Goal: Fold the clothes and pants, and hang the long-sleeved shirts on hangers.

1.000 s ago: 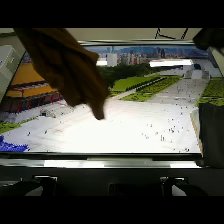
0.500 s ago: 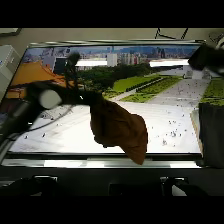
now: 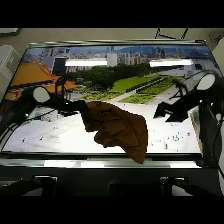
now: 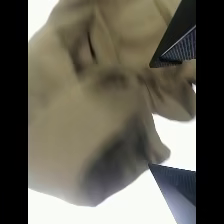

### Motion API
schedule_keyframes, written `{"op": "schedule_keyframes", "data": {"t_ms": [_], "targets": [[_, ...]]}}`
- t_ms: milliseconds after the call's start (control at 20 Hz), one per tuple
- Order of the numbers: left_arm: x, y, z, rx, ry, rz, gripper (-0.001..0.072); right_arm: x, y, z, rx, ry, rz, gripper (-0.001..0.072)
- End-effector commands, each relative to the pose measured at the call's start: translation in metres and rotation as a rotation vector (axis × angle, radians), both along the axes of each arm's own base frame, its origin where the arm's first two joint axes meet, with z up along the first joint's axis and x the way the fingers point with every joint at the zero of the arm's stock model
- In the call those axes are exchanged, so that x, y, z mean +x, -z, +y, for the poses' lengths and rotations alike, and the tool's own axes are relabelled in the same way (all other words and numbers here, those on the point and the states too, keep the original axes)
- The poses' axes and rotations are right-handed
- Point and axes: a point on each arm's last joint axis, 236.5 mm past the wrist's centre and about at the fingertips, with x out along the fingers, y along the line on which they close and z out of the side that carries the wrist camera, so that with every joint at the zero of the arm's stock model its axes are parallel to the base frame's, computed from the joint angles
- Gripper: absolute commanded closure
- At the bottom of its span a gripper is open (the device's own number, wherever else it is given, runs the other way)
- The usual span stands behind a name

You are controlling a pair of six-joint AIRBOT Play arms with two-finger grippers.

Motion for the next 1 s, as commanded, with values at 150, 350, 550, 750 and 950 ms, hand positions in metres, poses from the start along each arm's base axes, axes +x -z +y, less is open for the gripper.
{"op": "schedule_keyframes", "data": {"t_ms": [150, 350, 550, 750, 950], "targets": [[-0.042, 0.062, 0.052, -0.053, -0.071, 0.210, 0.0014, -0.088, 0.068, 0.021, 0.097, -0.021, 0.275, 0.0009], [-0.043, 0.096, 0.008, -0.211, -0.155, 0.190, 0.0080, -0.099, 0.092, 0.027, 0.101, 0.052, 0.303, 0.0016], [-0.037, 0.116, -0.014, -0.215, -0.159, 0.176, 0.0132, -0.116, 0.108, 0.029, 0.101, 0.076, 0.340, 0.0015], [-0.027, 0.120, -0.022, -0.216, -0.183, 0.135, 0.0508, -0.139, 0.114, 0.044, 0.160, 0.108, 0.413, 0.0016], [-0.025, 0.110, -0.022, -0.217, -0.154, 0.096, 0.0683, -0.143, 0.124, 0.068, 0.262, 0.197, 0.404, 0.0039]]}}
